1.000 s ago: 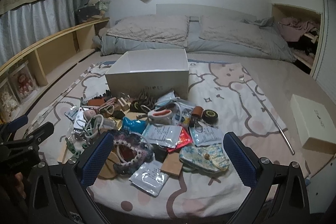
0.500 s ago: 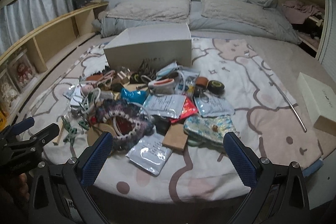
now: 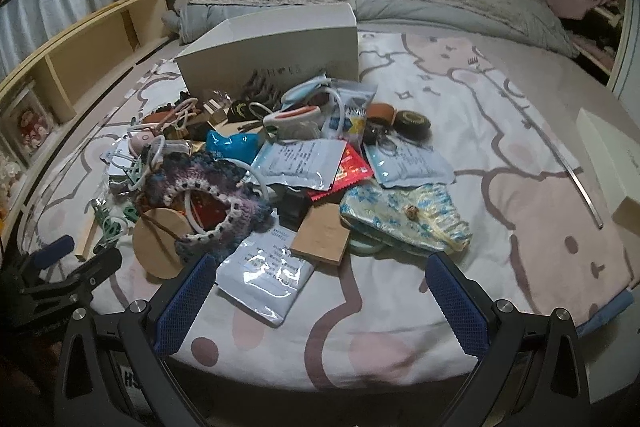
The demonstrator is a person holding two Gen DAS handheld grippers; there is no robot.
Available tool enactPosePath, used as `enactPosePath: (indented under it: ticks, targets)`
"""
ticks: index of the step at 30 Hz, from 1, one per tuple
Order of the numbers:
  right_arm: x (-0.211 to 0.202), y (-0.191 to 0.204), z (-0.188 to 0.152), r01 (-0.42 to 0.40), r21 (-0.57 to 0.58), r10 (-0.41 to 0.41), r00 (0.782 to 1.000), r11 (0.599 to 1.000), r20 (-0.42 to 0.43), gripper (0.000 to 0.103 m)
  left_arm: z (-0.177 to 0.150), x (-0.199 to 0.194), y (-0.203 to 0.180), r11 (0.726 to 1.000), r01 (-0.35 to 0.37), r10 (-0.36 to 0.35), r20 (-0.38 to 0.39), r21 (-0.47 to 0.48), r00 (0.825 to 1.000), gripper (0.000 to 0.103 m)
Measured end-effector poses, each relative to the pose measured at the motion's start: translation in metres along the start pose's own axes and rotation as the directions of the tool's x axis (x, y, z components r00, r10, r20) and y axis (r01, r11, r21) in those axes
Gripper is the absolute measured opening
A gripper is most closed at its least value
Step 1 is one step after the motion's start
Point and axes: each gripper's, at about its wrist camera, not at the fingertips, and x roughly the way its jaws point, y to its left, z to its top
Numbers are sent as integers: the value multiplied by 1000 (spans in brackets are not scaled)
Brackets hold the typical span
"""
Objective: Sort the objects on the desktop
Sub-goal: 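Move the left tool down toward the round wooden disc in the pile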
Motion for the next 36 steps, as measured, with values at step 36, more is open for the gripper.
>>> enactPosePath:
  ticks: [36]
  targets:
    - [84,9,-21,135,73,-123,981,988,-150,103,-12,23,-7,999,43,-42,74,-7,996,103]
